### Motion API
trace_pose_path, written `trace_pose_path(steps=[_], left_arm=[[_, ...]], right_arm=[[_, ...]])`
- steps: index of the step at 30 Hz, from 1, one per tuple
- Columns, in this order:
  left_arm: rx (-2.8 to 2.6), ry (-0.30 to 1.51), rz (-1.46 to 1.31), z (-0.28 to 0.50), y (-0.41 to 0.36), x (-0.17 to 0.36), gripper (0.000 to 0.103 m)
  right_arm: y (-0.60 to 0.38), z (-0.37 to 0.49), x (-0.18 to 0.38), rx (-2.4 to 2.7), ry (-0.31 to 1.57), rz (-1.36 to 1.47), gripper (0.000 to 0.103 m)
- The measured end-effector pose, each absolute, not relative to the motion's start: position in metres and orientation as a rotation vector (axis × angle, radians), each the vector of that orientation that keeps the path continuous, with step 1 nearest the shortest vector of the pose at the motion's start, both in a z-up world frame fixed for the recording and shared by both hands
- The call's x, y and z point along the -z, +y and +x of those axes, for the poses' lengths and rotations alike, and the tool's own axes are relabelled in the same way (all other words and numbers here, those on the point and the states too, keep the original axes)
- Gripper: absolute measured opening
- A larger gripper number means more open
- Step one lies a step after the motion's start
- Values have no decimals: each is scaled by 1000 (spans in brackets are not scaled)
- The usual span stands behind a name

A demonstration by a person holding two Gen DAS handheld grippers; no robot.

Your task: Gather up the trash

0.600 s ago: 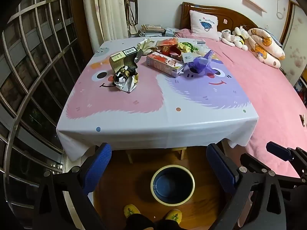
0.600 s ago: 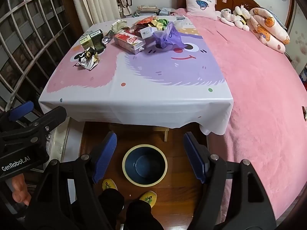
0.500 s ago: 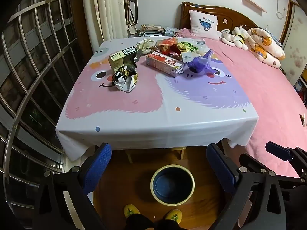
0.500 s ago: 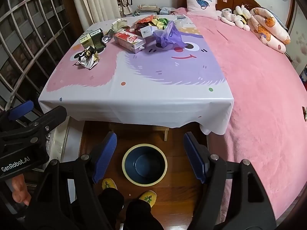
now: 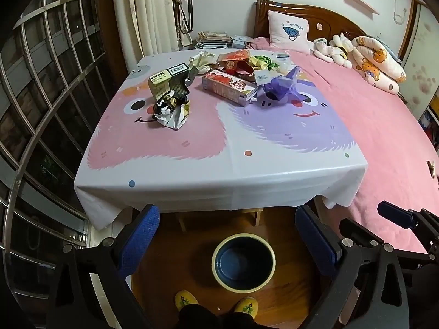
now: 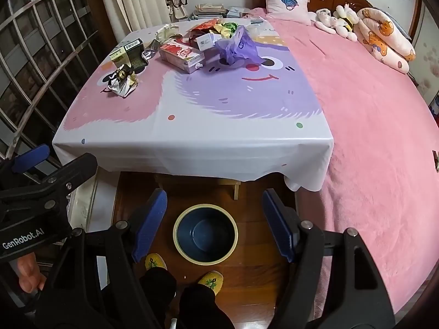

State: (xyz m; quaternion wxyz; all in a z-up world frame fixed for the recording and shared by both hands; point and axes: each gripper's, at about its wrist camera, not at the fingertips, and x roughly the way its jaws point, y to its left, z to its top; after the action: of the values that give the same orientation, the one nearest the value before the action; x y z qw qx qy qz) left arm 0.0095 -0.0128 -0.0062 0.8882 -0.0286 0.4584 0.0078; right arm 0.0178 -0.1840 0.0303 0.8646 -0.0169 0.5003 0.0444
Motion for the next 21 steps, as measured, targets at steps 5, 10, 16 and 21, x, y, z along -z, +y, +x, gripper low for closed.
trace_pose_path(steps=[5, 10, 16, 21], left_arm=[[-13, 950, -53, 11, -16, 7, 101], [-11, 949, -46, 10, -19, 9, 101], [-12, 950, -48, 10, -20, 9, 101], [-12, 949, -49, 9, -21, 9, 101]], right_arm=[[-184, 18, -32, -97, 1050, -33, 70], [-184, 17, -28, -103, 1051, -34, 70], [-181, 15, -28, -112, 1055, -39, 70], [-180, 14, -28, -113, 1055, -40, 70]])
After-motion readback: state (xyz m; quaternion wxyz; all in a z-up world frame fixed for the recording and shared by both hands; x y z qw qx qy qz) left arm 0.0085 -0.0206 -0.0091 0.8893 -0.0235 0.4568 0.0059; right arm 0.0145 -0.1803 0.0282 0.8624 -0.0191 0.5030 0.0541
